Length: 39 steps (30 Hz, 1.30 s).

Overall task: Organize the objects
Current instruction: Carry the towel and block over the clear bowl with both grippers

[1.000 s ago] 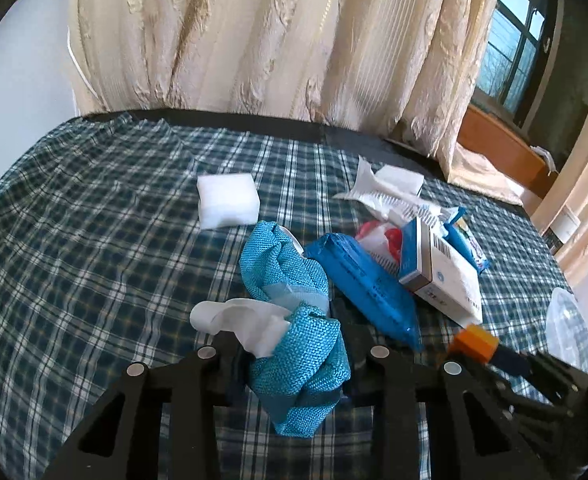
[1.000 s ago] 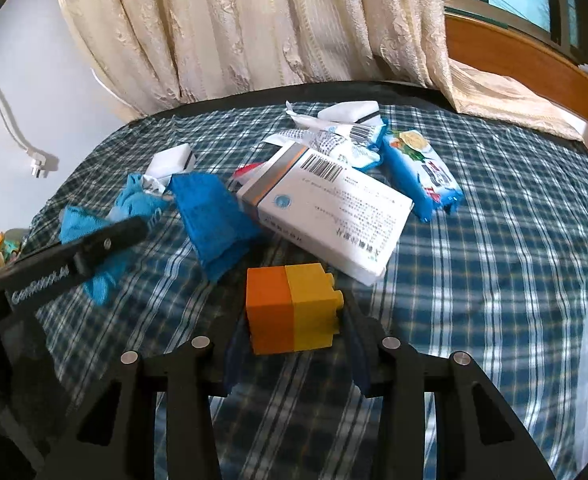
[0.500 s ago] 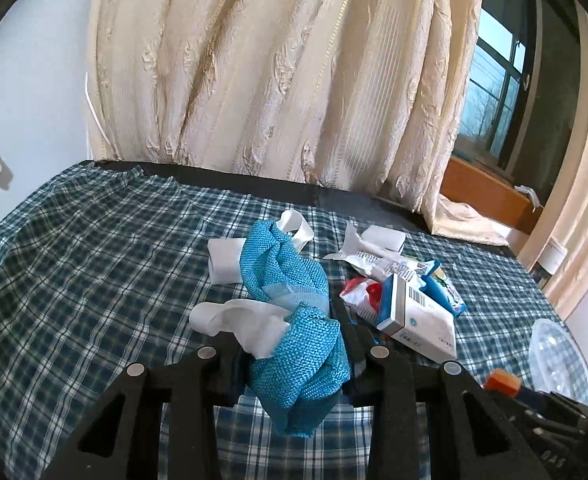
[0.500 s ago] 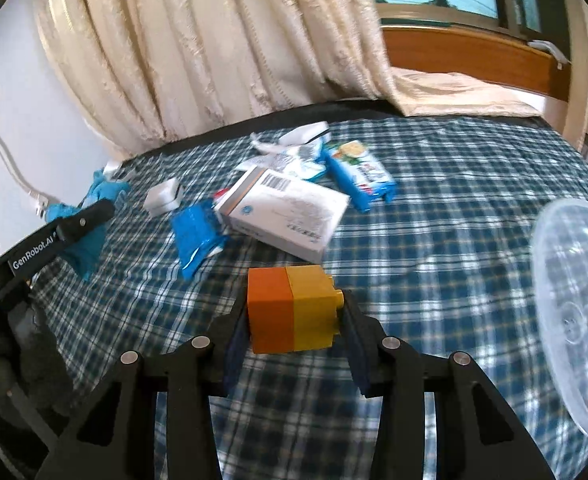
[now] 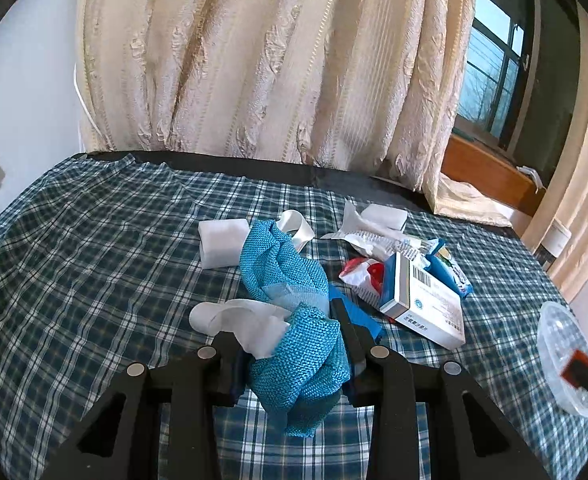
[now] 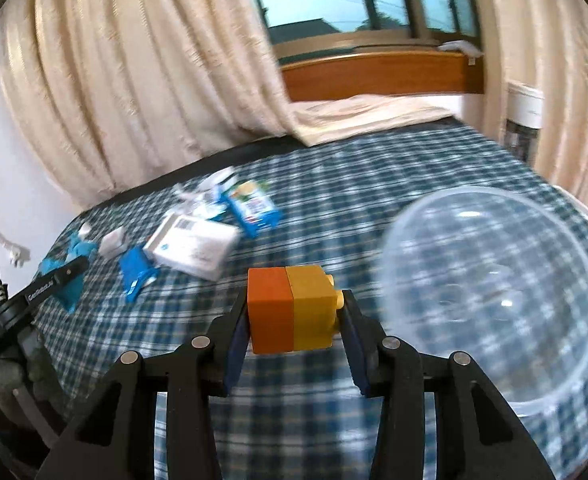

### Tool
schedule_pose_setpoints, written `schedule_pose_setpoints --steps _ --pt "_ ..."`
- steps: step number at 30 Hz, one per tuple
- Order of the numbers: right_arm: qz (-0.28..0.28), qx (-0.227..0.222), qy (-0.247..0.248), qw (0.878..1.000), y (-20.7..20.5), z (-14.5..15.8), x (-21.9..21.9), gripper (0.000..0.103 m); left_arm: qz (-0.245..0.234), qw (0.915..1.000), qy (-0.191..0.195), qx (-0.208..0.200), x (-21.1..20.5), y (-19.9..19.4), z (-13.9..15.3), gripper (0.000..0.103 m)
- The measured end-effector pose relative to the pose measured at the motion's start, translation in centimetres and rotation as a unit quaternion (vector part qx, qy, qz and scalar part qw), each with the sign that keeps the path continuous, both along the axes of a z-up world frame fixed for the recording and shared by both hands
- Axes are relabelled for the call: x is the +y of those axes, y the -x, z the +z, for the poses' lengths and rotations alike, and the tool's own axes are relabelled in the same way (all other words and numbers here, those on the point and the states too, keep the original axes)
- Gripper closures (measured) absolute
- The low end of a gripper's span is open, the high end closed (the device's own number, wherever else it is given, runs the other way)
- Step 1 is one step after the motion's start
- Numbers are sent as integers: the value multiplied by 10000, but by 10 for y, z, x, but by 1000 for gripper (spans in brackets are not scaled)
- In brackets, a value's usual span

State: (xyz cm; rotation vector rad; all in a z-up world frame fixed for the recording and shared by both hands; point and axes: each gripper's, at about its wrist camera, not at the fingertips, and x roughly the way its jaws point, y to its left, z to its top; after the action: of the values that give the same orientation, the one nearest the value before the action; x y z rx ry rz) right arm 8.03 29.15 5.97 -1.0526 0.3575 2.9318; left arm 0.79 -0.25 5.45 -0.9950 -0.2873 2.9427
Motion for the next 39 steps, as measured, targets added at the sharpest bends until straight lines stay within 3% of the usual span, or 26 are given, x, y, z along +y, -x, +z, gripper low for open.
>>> schedule_pose_setpoints --steps 10,16,33,39 --pt "-794 101 -162 9967 -37 9 65 59 13 9999 133 -80 8 2 -7 65" --pt "-1114 88 -350 9931 -47 9 97 59 -190 9995 240 21 30 -20 6 65" --pt "-1317 158 -197 9910 -52 0 158 59 -1302 9895 613 166 145 -62 35 65" --pt "-1289 431 -86 9907 -50 4 166 59 -1721 9822 756 32 192 -68 39 65"
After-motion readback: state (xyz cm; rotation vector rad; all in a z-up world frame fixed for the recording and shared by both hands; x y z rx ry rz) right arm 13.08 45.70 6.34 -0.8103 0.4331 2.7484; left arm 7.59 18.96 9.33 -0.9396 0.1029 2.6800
